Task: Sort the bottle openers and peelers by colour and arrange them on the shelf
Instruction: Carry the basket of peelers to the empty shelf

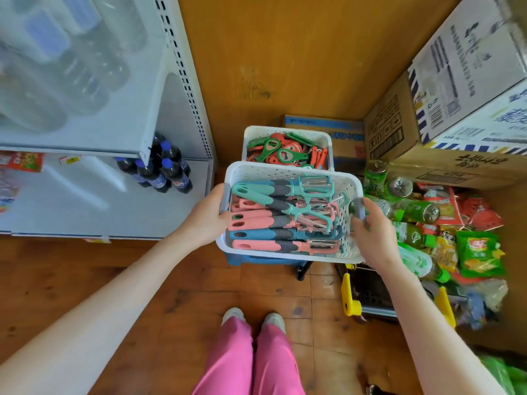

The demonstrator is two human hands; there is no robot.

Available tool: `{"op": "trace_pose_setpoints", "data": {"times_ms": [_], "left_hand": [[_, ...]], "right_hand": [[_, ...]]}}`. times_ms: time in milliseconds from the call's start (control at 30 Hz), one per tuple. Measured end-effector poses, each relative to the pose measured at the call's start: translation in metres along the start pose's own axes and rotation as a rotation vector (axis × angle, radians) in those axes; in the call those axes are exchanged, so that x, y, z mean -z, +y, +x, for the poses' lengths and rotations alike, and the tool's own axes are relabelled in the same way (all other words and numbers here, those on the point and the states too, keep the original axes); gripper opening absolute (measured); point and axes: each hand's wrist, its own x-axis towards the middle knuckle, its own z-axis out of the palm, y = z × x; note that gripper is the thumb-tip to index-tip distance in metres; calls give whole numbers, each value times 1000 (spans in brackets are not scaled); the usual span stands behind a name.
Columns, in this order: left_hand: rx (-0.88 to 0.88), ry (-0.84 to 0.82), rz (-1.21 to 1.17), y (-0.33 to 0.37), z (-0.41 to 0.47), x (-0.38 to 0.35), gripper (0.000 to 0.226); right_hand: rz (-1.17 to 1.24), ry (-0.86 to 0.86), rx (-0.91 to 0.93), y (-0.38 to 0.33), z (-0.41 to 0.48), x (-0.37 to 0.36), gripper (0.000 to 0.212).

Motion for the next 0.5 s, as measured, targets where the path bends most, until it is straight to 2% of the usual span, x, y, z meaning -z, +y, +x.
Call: {"op": "trace_pose_setpoints", "data": {"times_ms": [200, 367, 500], "left_hand": [[-36, 99, 62, 71, -66, 81, 47], [-84, 241, 103, 116, -130, 137, 30], [-129, 404, 105, 139, -188, 172, 28]], "right_hand": [[-8, 91, 136, -90, -61, 84, 46], [8, 83, 259, -150, -101, 137, 46], [29, 63, 402, -191, -135, 164, 43]]}}
